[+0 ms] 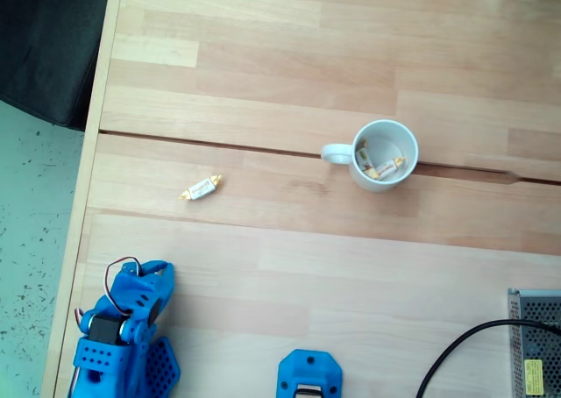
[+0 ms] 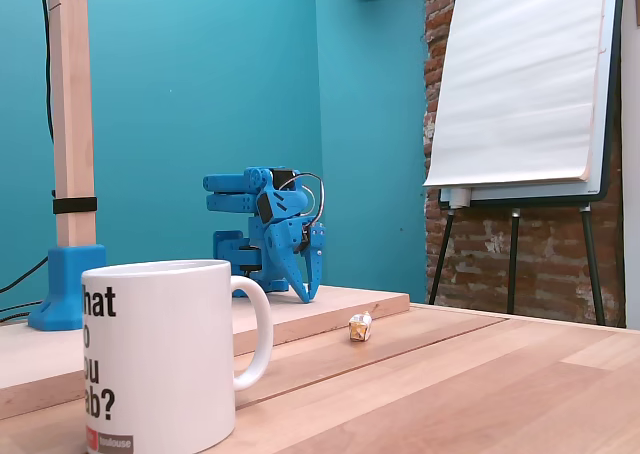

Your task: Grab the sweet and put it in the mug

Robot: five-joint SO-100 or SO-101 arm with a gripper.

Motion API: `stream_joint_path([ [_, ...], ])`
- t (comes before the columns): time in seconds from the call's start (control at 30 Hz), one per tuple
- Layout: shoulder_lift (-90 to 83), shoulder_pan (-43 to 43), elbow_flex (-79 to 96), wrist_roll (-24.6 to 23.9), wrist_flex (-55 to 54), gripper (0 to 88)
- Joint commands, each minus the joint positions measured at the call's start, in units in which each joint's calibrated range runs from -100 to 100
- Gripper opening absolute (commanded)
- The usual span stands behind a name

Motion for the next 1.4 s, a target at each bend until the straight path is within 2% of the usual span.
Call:
stream_joint_path([
  [0.0,0.3,0.3,0.5,-0.3,0.4,0.0],
  [0.97,0.3,0.5,-4.2,-0.8,0.5,0.0],
  [1.03,0.3,0.6,-7.3,-2.6,1.0,0.0],
  [1.27,0.4,0.6,-24.8,-14.0,1.2,0.0],
  [1.37,0.8,1.8,-31.0,-15.9,1.4,0.0],
])
